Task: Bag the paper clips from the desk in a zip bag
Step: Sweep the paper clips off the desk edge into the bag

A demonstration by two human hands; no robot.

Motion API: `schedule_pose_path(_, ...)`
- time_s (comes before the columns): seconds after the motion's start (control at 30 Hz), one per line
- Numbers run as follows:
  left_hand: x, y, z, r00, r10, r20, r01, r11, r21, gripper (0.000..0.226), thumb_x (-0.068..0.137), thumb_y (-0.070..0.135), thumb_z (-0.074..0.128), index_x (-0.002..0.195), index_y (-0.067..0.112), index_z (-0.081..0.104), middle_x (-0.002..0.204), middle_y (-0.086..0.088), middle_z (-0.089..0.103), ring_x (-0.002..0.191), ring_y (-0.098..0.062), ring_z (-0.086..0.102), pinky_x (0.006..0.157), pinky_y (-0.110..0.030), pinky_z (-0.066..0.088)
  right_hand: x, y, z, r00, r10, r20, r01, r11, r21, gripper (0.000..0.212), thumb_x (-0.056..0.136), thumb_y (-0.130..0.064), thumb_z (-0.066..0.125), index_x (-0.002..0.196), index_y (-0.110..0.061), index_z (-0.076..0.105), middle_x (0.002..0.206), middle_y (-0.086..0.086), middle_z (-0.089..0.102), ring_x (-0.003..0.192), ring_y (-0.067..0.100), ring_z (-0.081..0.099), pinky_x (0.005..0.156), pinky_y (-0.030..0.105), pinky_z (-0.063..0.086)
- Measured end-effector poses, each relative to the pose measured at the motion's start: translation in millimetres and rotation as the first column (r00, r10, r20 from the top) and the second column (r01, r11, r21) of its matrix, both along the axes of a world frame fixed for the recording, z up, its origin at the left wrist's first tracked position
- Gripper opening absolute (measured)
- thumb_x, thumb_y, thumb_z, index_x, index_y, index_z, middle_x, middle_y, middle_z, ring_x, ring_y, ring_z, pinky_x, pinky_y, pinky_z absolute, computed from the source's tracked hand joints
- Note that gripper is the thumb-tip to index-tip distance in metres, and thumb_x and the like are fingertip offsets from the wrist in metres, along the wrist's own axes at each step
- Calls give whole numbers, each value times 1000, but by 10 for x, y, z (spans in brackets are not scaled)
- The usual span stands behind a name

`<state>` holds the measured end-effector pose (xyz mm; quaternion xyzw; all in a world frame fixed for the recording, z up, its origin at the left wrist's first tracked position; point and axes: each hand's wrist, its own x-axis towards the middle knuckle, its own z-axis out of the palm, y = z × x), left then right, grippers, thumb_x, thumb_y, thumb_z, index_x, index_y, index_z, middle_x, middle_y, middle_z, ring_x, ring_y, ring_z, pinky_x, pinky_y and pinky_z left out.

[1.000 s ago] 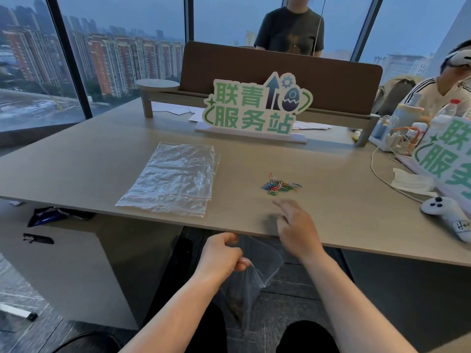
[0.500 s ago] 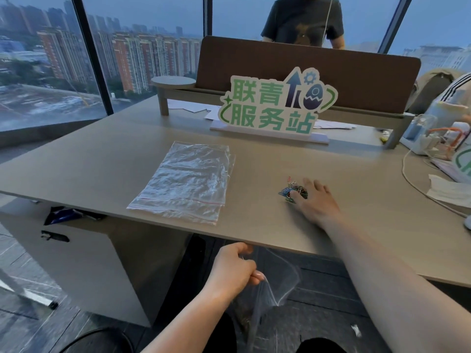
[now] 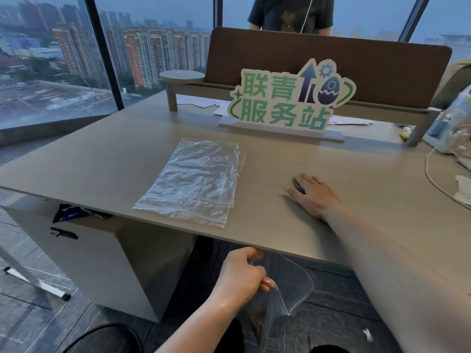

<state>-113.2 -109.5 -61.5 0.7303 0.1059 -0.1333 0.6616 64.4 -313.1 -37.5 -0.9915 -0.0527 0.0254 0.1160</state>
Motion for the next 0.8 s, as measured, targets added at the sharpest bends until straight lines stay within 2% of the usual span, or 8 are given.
schedule_pose_path(0.23, 5, -15, -21, 1000, -10, 22, 10, 1000, -11, 48, 80, -16, 40, 124, -2, 55, 134, -9, 53, 52, -18, 67, 49, -21, 50, -72, 7, -42, 993, 114, 11, -114, 994, -5, 67, 97, -57, 29, 153, -21, 21, 162, -3, 14, 149, 18, 10, 120, 34, 8)
schedule_pose_path(0.43, -11, -16, -20, 1000, -14, 23, 14, 1000, -19, 46, 81, -15, 42, 124, -1, 55, 126, -5, 53, 53, -17, 68, 52, -23, 52, -236, 74, -33, 976, 219, 17, -219, 976, -8, 58, 99, -50, 32, 152, -29, 22, 161, -3, 16, 149, 18, 10, 120, 33, 7)
schedule_pose_path(0.53, -5, -17, -24, 1000, -9, 16, 10, 1000, -19, 44, 81, -14, 43, 122, -1, 54, 129, -9, 52, 54, -19, 69, 53, -24, 53, -357, 117, -12, 968, 252, 15, -252, 968, 12, 55, 100, -47, 33, 152, -30, 23, 161, -5, 16, 149, 15, 9, 120, 31, 5)
schedule_pose_path(0.8, -19, -9, -7, 1000, -11, 5, 11, 1000, -7, 48, 83, -11, 47, 129, 2, 51, 122, -2, 53, 60, -17, 71, 60, -27, 57, -702, 234, 28, 950, 311, 8, -311, 949, 49, 53, 101, -42, 33, 152, -30, 22, 161, -6, 15, 149, 13, 6, 117, 27, 3)
